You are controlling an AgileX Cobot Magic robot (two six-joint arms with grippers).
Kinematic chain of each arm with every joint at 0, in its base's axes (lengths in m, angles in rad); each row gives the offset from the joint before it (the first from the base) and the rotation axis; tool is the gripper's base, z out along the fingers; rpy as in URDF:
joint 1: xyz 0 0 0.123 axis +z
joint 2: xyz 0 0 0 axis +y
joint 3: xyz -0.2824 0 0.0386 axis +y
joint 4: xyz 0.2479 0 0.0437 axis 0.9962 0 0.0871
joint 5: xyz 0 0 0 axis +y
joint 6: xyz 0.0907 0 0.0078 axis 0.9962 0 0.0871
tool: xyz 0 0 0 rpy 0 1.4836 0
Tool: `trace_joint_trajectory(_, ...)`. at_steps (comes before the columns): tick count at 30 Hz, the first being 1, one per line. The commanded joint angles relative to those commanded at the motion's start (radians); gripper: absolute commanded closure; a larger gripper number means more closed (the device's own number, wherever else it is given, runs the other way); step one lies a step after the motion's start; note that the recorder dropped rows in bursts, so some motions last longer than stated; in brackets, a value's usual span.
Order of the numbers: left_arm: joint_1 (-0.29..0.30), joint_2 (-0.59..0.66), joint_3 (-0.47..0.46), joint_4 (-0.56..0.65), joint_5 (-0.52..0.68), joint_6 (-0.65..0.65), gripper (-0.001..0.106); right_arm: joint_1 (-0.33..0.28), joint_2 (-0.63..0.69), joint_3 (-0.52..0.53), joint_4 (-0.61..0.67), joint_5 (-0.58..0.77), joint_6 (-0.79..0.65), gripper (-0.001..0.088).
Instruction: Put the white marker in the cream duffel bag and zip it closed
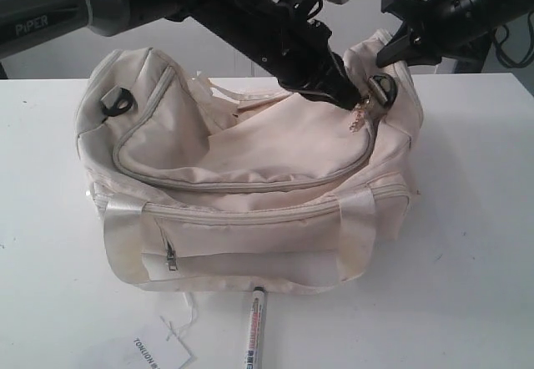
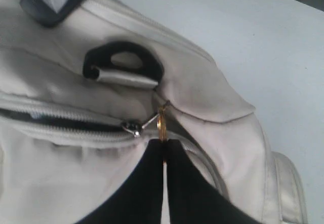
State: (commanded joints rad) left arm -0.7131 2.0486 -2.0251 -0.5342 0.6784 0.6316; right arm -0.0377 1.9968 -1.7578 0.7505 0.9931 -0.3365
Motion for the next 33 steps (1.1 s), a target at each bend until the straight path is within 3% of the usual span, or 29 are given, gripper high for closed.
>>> trace_joint_trajectory(14, -0.148, -0.013, 0.0, 0.374, -0.126, 0.0, 0.105, 0.0, 0.0, 0.0, -0.004, -0.004, 0.0, 0.0838)
trace_joint_trajectory(24, -0.172, -0.04, 0.0, 0.489, -0.253, 0.0, 0.105, 0.0, 0.0, 0.002, -0.019, -0.007, 0.0, 0.0838)
trace_joint_trajectory(28, -0.172, -0.04, 0.0, 0.584, -0.242, 0.0, 0.105, 0.0, 0.0, 0.002, -0.022, -0.007, 0.0, 0.0838)
trace_joint_trajectory(33, -0.173, -0.04, 0.0, 0.541, -0.112, -0.008, 0.105, 0.0, 0.0, 0.002, -0.022, -0.007, 0.0, 0.0838)
